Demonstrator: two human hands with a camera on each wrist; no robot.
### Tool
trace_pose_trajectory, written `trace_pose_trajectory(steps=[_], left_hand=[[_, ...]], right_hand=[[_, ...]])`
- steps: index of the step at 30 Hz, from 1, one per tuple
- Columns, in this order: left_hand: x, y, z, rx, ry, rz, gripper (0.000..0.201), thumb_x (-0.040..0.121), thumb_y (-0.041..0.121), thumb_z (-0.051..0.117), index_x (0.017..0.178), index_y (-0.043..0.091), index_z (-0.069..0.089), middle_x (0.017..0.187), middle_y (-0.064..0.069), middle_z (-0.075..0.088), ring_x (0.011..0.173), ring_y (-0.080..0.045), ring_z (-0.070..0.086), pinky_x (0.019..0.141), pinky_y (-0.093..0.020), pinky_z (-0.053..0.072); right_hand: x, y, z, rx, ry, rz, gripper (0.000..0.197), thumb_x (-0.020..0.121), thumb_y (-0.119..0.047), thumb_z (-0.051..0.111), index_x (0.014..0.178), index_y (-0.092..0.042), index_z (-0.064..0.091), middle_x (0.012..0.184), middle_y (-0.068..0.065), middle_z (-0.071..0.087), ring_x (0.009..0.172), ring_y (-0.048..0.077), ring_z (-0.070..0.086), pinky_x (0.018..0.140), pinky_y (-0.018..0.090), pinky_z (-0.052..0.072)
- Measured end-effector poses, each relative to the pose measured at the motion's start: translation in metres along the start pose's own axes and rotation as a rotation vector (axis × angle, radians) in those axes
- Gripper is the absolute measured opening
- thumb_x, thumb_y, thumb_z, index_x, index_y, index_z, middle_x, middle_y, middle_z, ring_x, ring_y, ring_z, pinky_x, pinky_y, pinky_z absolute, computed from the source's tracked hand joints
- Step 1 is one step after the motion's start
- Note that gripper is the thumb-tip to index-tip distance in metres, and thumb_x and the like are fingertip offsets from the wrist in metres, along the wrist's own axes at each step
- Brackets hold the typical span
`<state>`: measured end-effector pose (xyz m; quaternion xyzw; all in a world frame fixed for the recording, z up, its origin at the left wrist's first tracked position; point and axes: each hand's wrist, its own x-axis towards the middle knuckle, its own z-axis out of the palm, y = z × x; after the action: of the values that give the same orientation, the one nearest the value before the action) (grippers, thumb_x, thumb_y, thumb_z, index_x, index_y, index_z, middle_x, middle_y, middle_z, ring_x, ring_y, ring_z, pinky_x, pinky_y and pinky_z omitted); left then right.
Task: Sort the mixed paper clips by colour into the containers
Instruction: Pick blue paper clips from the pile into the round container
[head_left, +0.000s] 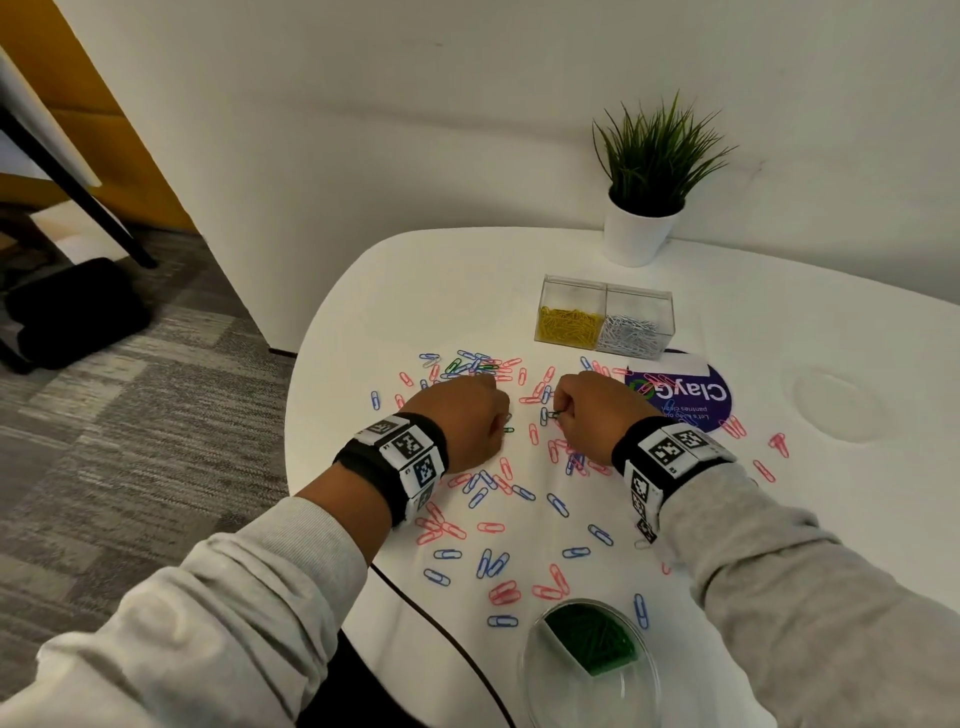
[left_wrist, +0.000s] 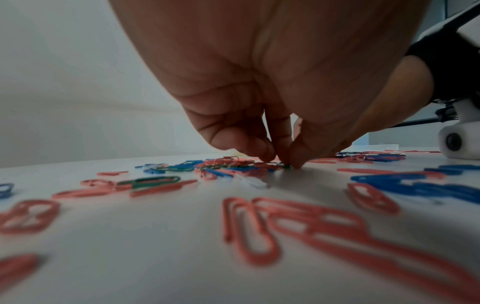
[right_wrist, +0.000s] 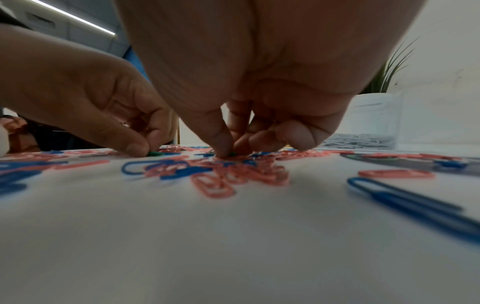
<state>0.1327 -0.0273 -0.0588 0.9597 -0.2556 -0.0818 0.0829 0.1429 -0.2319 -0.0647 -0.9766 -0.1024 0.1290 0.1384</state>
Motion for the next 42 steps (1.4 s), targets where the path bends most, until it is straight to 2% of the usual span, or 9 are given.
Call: trace_pose_trajectory(steps=[7, 12, 17, 22, 26, 31, 33, 35, 42], left_hand=[[-0.002, 0.003, -0.004, -0.029, 0.035, -0.073, 0.005, 0.086, 0.025, 0.053, 0.083, 0.022, 0.05, 0.084, 0.004, 0.053, 0.077, -0.019, 0.053, 0.063, -0.028, 0.041], [0.0, 0.0, -0.002, -0.137, 0.035, -0.13, 0.03, 0.092, 0.016, 0.048, 0.119, 0.029, 0.052, 0.111, 0.014, 0.043, 0.093, -0.017, 0.055, 0.079, -0.033, 0.048], [0.002, -0.004, -0.003, -0.154, 0.088, -0.166, 0.015, 0.093, 0.013, 0.043, 0.093, 0.023, 0.055, 0.105, 0.002, 0.05, 0.09, -0.022, 0.057, 0.081, -0.037, 0.05], [0.001, -0.007, -0.017, -0.186, 0.07, -0.232, 0.02, 0.092, 0.011, 0.042, 0.101, 0.023, 0.055, 0.103, 0.005, 0.055, 0.092, -0.019, 0.053, 0.078, -0.032, 0.043], [0.004, -0.028, -0.037, -0.181, 0.108, -0.337, 0.023, 0.094, 0.026, 0.039, 0.089, 0.017, 0.061, 0.091, 0.0, 0.055, 0.084, -0.023, 0.056, 0.073, -0.033, 0.046], [-0.003, -0.041, -0.041, -0.035, -0.055, -0.302, 0.018, 0.094, 0.042, 0.051, 0.104, 0.044, 0.065, 0.099, 0.01, 0.047, 0.103, -0.019, 0.054, 0.085, -0.031, 0.045], [-0.003, -0.037, -0.035, -0.043, -0.069, -0.255, 0.022, 0.094, 0.051, 0.054, 0.111, 0.046, 0.067, 0.107, 0.009, 0.051, 0.111, -0.019, 0.053, 0.093, -0.033, 0.045], [0.0, -0.032, -0.028, -0.048, -0.055, -0.227, 0.028, 0.093, 0.055, 0.055, 0.116, 0.043, 0.067, 0.106, 0.008, 0.051, 0.11, -0.019, 0.054, 0.09, -0.031, 0.044], [0.011, -0.022, -0.018, 0.005, -0.062, -0.183, 0.015, 0.09, 0.032, 0.054, 0.095, 0.033, 0.068, 0.098, 0.007, 0.056, 0.095, -0.019, 0.059, 0.077, -0.03, 0.049]], right_hand=[[-0.007, -0.003, -0.007, 0.043, 0.109, 0.021, 0.009, 0.088, -0.018, 0.054, 0.083, -0.022, 0.047, 0.086, 0.0, 0.053, 0.077, 0.02, 0.054, 0.066, 0.031, 0.042], [-0.009, -0.002, -0.01, 0.096, 0.188, -0.002, 0.023, 0.093, -0.01, 0.048, 0.11, -0.025, 0.053, 0.092, -0.004, 0.054, 0.083, 0.02, 0.054, 0.071, 0.031, 0.043], [-0.005, -0.004, -0.01, 0.052, 0.08, 0.058, 0.003, 0.096, -0.015, 0.044, 0.095, -0.015, 0.046, 0.085, 0.0, 0.054, 0.079, 0.022, 0.053, 0.068, 0.033, 0.041], [-0.002, -0.004, -0.005, -0.003, 0.009, 0.069, 0.016, 0.099, -0.028, 0.043, 0.103, -0.014, 0.051, 0.095, 0.004, 0.058, 0.083, 0.022, 0.055, 0.071, 0.033, 0.045], [-0.003, 0.0, -0.004, -0.077, -0.026, 0.062, 0.013, 0.096, -0.02, 0.049, 0.106, -0.015, 0.056, 0.101, 0.004, 0.062, 0.089, 0.023, 0.06, 0.076, 0.034, 0.05], [0.0, -0.001, -0.002, -0.072, -0.043, 0.077, 0.014, 0.096, -0.024, 0.043, 0.102, -0.016, 0.054, 0.091, 0.0, 0.057, 0.085, 0.021, 0.057, 0.07, 0.031, 0.044], [-0.001, -0.002, -0.003, -0.072, -0.032, 0.077, 0.018, 0.097, -0.029, 0.045, 0.105, -0.016, 0.055, 0.094, 0.001, 0.058, 0.088, 0.021, 0.058, 0.074, 0.033, 0.047], [-0.002, -0.001, -0.003, -0.078, -0.011, 0.076, 0.021, 0.098, -0.032, 0.046, 0.106, -0.016, 0.056, 0.101, 0.003, 0.062, 0.092, 0.023, 0.06, 0.081, 0.038, 0.052], [-0.003, -0.001, -0.005, -0.106, 0.017, 0.022, 0.022, 0.099, -0.032, 0.047, 0.104, -0.016, 0.061, 0.101, 0.003, 0.065, 0.091, 0.022, 0.06, 0.083, 0.037, 0.052]])
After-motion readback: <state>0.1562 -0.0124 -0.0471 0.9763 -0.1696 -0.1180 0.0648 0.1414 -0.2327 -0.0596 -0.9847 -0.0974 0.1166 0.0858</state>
